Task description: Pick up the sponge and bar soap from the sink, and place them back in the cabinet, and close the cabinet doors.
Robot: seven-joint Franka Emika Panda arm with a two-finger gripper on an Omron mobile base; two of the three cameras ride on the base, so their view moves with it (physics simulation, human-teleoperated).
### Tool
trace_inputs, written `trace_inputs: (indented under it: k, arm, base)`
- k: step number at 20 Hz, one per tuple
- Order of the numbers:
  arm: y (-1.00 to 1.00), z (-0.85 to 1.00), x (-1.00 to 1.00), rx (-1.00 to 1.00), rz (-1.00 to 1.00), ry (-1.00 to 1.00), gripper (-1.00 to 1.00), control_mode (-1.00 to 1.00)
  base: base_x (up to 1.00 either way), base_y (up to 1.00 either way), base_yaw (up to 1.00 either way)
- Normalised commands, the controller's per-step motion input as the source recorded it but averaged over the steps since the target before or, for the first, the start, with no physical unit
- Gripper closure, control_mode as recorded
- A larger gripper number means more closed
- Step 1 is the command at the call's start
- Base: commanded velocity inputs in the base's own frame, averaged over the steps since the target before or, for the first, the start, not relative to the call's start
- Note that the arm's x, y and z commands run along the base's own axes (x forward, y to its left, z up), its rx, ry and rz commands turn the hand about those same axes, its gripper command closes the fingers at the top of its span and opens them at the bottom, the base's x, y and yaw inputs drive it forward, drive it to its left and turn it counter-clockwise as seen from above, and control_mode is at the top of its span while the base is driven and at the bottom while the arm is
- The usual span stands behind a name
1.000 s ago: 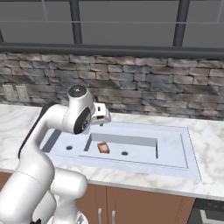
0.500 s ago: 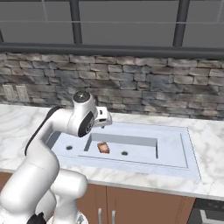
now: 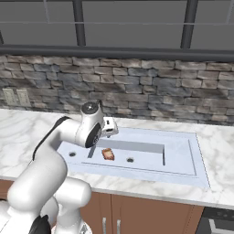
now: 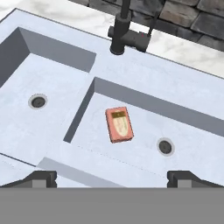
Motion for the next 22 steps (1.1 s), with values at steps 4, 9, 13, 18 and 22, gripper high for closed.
trace_inputs:
  k: [4, 9, 13, 18, 22]
  arm:
    - [0.00, -0.29, 0.12, 0.00, 0.04, 0.00, -1.00, -1.00]
    - [0.00, -0.27, 0.15, 0.00, 0.04, 0.00, -1.00, -1.00]
    - [0.00, -0.25, 0.18, 0.00, 0.03, 0.00, -1.00, -1.00]
    - [0.00, -0.19, 0.20, 0.00, 0.01, 0.00, -1.00, -1.00]
    - [0.00, -0.10, 0.16, 0.00, 0.00, 0.00, -1.00, -1.00]
  base:
    - [0.00, 0.00, 0.00]
    - [0.00, 0.00, 0.00]
    - [0.00, 0.00, 0.00]
    - [0.00, 0.00, 0.00]
    - [0.00, 0.00, 0.00]
